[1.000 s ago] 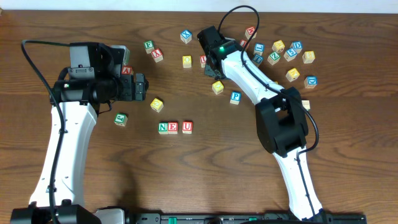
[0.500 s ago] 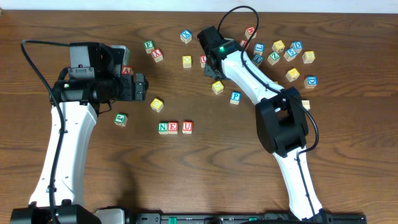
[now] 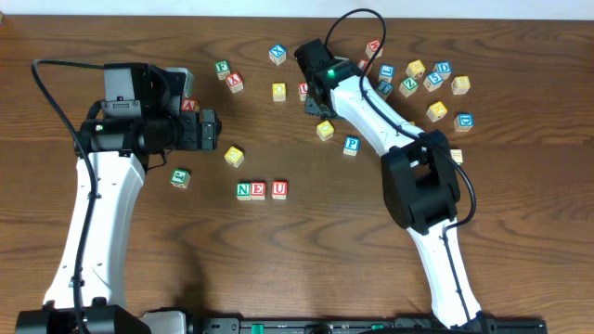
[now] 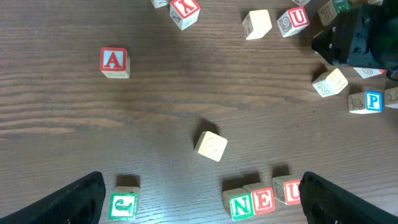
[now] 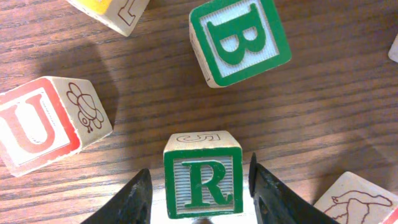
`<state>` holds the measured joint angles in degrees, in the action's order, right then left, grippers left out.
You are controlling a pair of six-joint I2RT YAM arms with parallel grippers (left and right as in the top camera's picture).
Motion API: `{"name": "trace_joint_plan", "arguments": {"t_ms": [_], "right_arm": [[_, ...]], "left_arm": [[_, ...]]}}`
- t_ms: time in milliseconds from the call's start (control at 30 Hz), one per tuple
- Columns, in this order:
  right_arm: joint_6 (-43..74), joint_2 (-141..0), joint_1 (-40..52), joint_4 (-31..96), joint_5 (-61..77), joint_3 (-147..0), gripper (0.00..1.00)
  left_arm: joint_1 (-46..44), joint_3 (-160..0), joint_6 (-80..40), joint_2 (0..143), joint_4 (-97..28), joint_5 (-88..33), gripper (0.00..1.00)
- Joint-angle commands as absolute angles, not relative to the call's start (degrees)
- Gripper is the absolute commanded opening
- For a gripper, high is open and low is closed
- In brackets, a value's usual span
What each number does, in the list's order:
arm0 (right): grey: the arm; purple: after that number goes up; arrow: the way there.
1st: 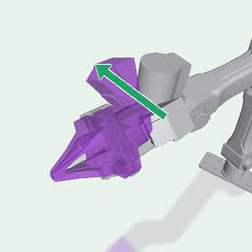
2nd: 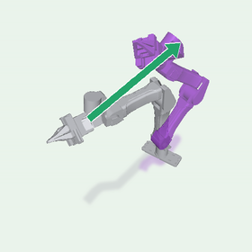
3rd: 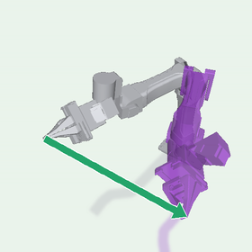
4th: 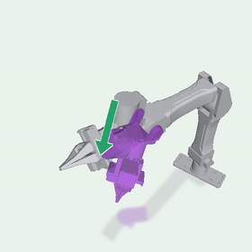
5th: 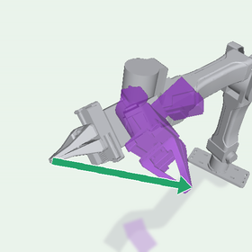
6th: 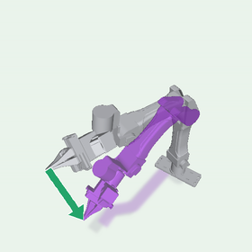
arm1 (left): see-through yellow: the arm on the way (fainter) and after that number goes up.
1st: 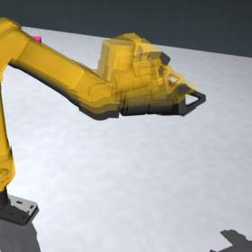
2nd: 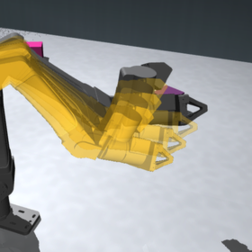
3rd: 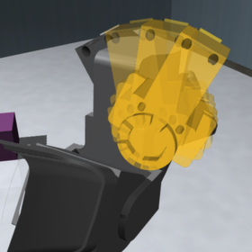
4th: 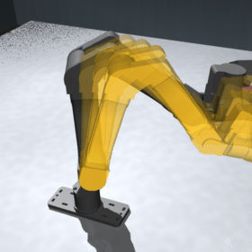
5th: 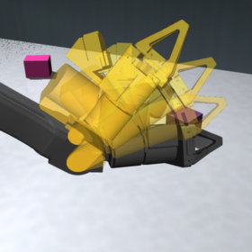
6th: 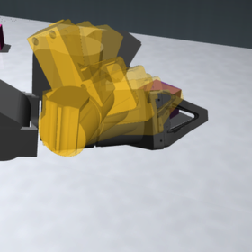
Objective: Spell out NEURIPS
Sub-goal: 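Lower the right gripper and close it on the green R block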
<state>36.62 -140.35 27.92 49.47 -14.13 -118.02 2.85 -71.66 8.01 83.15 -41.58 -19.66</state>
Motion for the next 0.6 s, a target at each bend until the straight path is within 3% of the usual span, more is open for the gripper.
{"name": "trace_joint_plan", "arguments": {"t_ms": [0,567], "right_arm": [[36.53,-141.6,27.73,49.04,-14.66,-118.72,0.46],[36.53,-141.6,27.62,45.65,-15.55,-118.72,0.41]], "left_arm": [[2.98,-72.99,9.19,83.22,-41.58,-20.51,0.98],[2.98,-72.99,9.19,83.22,-41.56,-20.51,0.98]]}}
